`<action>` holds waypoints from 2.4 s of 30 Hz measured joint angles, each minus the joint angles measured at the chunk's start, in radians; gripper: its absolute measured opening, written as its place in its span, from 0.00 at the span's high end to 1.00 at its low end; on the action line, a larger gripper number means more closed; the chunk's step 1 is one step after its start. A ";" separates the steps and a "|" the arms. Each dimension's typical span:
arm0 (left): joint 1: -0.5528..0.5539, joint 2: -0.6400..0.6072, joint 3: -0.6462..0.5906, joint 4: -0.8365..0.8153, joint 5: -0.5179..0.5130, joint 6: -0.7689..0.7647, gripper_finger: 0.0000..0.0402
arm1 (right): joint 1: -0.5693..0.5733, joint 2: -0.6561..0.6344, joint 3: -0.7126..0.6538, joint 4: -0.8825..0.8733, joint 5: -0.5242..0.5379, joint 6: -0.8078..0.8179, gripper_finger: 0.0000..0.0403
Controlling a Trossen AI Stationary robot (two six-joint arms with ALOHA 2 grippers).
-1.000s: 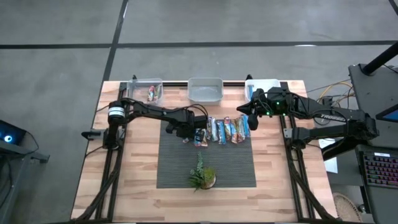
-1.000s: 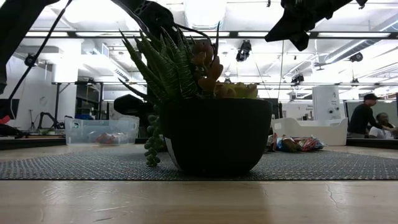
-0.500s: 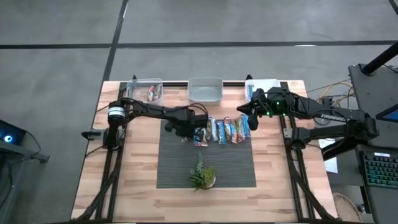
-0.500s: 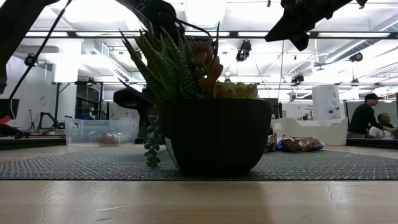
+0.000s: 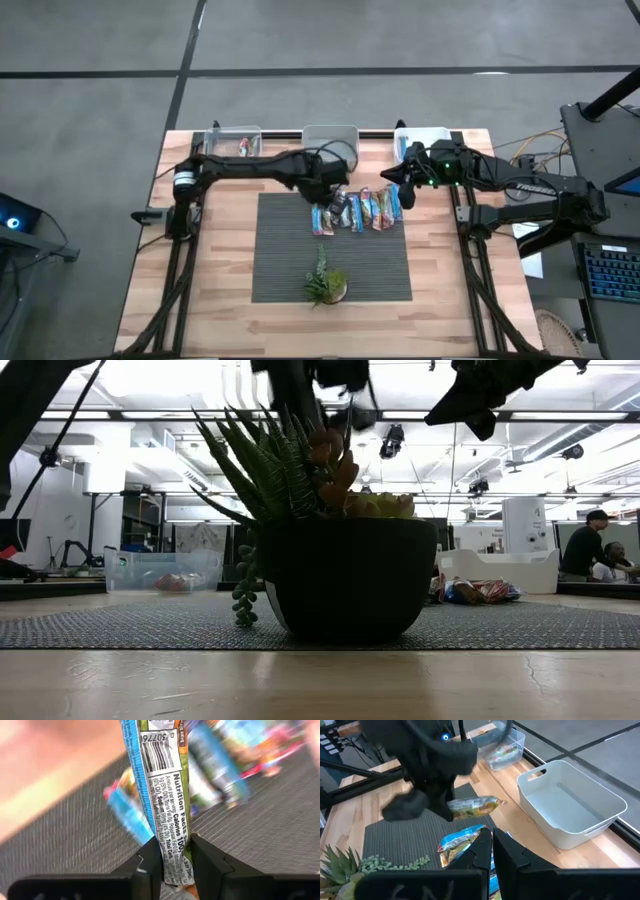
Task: Pick and place Granola Bars by type
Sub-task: Put the yellow granola bar into the white bin
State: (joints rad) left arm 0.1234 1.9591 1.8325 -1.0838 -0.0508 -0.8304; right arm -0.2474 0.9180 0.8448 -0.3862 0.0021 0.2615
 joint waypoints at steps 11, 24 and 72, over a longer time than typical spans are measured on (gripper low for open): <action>0.000 -0.082 0.229 -0.062 -0.184 0.201 0.83 | 0.000 0.000 0.123 0.001 -0.001 -0.057 0.98; -0.003 -0.285 0.227 0.150 -0.239 0.539 0.82 | 0.000 0.020 0.377 0.005 -0.002 -0.090 0.97; -0.006 -0.471 0.224 0.434 0.046 0.866 0.82 | 0.001 0.272 0.690 0.179 -0.155 -0.106 0.22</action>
State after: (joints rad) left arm 0.1169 1.4879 2.0563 -0.6500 -0.0052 0.0352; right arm -0.2462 1.1904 1.5345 -0.2069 -0.1533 0.1556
